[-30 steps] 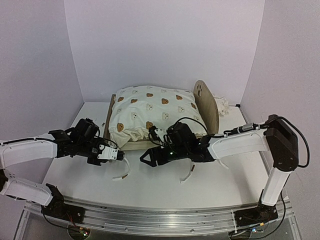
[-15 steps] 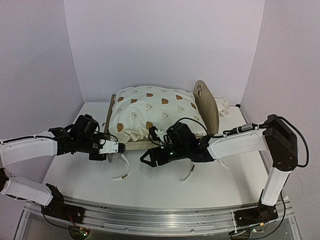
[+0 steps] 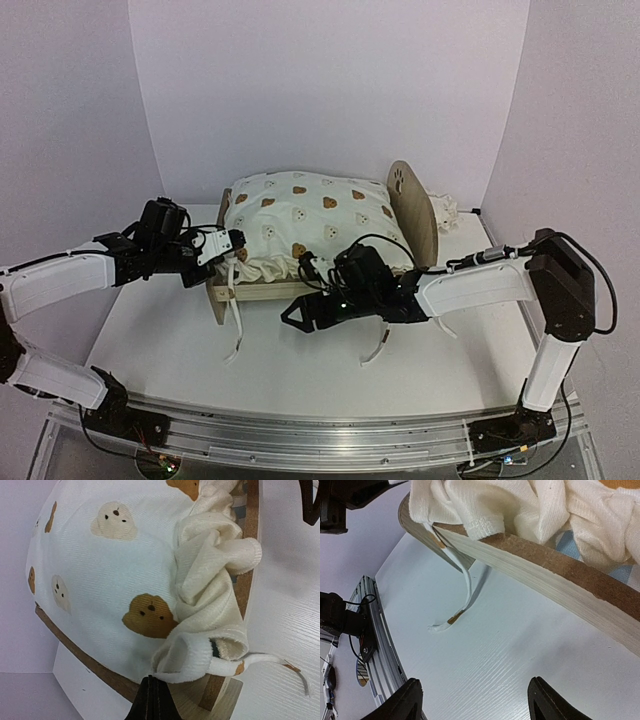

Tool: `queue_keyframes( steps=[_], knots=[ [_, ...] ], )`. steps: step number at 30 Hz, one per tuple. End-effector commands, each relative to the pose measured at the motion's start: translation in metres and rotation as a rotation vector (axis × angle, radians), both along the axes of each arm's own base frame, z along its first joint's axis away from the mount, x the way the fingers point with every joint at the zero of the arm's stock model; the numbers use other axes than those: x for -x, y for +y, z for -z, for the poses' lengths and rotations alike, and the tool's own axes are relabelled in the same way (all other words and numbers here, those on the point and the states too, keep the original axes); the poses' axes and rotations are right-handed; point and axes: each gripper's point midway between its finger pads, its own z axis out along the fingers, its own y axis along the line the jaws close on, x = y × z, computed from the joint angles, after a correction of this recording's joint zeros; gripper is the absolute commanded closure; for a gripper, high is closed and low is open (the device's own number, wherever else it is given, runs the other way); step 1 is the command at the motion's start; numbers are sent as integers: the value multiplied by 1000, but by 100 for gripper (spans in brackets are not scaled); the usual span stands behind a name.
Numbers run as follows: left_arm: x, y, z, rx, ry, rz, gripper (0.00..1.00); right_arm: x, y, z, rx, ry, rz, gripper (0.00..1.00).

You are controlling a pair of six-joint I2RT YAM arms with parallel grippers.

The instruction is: Set up the pet bed

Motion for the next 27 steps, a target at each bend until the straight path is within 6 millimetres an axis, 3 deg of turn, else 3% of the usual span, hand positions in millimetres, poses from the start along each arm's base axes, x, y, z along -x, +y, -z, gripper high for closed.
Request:
queue_keyframes(
  steps=[1,5,12,18,22,27],
  knots=[
    [10,-3,14,25,106,-1,100,-6,7,-22,-56,-41,-9,28],
    [25,-8,27,36,203,39,97,-5,12,-19,-62,-22,-20,28],
    [31,-3,39,-13,271,28,72,-6,18,-19,-73,-5,-29,28],
    [41,-3,52,-57,368,57,59,-5,21,-21,-81,-5,-43,28],
    [40,-4,57,-85,414,52,50,-4,21,-22,-83,-6,-51,27],
    [22,-4,61,-123,375,38,47,-1,23,-24,-92,0,-66,27]
  ],
)
